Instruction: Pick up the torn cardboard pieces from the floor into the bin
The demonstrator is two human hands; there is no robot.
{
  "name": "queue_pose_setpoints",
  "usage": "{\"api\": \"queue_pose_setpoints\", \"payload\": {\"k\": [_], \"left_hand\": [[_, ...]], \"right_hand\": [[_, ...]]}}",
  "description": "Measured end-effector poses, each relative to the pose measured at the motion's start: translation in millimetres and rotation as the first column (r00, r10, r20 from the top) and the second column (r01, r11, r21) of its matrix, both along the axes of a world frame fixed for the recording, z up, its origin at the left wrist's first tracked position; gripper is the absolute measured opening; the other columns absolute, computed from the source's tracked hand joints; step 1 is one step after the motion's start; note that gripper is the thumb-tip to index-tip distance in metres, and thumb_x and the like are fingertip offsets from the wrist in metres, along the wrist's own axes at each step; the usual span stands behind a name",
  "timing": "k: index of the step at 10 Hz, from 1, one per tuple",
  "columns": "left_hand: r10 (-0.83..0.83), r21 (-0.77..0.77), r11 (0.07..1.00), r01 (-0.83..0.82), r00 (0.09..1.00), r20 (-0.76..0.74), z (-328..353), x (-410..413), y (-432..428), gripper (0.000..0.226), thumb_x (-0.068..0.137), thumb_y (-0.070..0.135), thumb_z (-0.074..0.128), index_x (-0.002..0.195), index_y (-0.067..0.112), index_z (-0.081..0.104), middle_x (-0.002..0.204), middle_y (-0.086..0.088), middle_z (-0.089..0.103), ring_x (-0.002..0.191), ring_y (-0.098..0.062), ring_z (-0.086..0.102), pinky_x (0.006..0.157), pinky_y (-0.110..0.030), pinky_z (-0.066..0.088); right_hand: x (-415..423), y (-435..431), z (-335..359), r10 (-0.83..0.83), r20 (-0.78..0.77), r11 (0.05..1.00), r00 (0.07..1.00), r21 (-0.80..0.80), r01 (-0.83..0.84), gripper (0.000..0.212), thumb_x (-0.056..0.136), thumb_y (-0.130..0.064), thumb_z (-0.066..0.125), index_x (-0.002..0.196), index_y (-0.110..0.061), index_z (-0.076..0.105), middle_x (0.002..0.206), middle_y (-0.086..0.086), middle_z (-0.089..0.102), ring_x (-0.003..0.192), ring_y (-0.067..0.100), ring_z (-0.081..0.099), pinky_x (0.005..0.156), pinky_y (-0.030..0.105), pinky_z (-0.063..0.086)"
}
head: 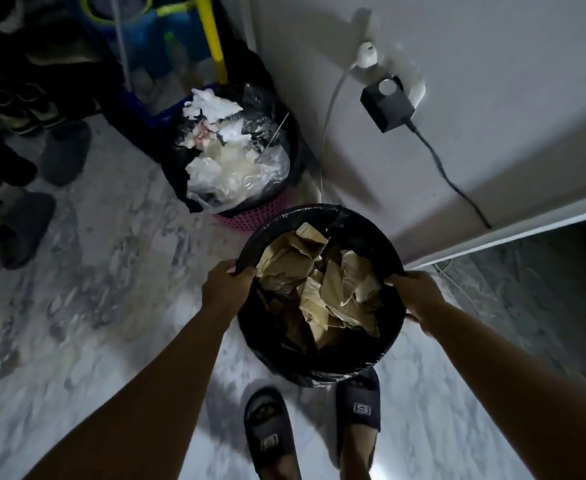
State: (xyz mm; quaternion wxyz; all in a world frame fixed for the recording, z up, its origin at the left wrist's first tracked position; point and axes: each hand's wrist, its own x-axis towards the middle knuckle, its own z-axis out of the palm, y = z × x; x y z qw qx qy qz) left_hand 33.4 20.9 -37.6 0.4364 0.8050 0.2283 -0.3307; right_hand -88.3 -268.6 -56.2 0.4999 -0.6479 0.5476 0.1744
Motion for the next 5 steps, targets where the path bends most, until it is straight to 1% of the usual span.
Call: {"api": "queue_pose_setpoints", "payload": {"k": [1,2,3,4,5], "left_hand": [[0.098,-0.081,0.992,-0.102,0.994,-0.043,-30,8,-10,0.076,0.060,0.050,0.071,0.130,0.023,0.058,0.123,-0.002,0.064,0.107,-0.025,0.063,0.097,-0.043,0.053],[0.086,-0.131,0.987,-0.094,0.994,-0.063,-36,10,-15,0.081,0.064,0.050,0.072,0.138,0.025,0.051,0.131,-0.002,0.059,0.115,-0.022,0.059,0.102,-0.040,0.048],[0.059,-0.150,0.987,-0.062,0.998,-0.022,-37,3,-17,0.070,0.081,0.040,0.071,0.143,0.021,0.046,0.140,-0.005,0.053,0.120,-0.021,0.054,0.105,-0.037,0.044],[0.063,-0.143,0.988,-0.062,0.998,0.002,-22,0,-21,0.072,0.085,0.040,0.069,0.148,0.021,0.040,0.148,-0.003,0.045,0.131,-0.021,0.047,0.111,-0.039,0.040],[0.072,-0.139,0.988,-0.065,0.996,0.043,-1,-28,-17,0.073,0.075,0.051,0.068,0.141,0.026,0.050,0.144,-0.001,0.051,0.126,-0.019,0.053,0.108,-0.042,0.044]], "right_hand": [[3,-16,-37,0.005,0.007,1.000,1.000,-0.014,-0.005,0.059,0.055,-0.044,0.071,0.110,-0.022,0.068,0.097,0.006,0.073,0.093,0.027,0.069,0.089,0.047,0.056],[4,-23,-58,0.048,0.021,0.994,0.999,-0.096,-0.046,0.071,0.055,-0.052,0.065,0.120,-0.024,0.062,0.105,0.006,0.071,0.099,0.029,0.067,0.090,0.047,0.055],[7,-10,-38,0.152,0.014,0.976,0.988,-0.157,-0.148,0.064,0.069,-0.046,0.067,0.128,-0.022,0.054,0.116,0.008,0.067,0.106,0.031,0.063,0.092,0.044,0.052],[9,-2,-2,0.344,0.043,0.914,0.938,-0.245,-0.324,0.030,0.082,-0.021,0.071,0.107,-0.016,0.055,0.094,0.005,0.062,0.084,0.022,0.061,0.068,0.023,0.047],[-3,9,48,0.553,0.132,0.815,0.823,-0.288,-0.502,0.028,0.077,-0.007,0.073,0.100,-0.020,0.060,0.079,-0.013,0.056,0.074,0.007,0.060,0.056,0.009,0.043]]}}
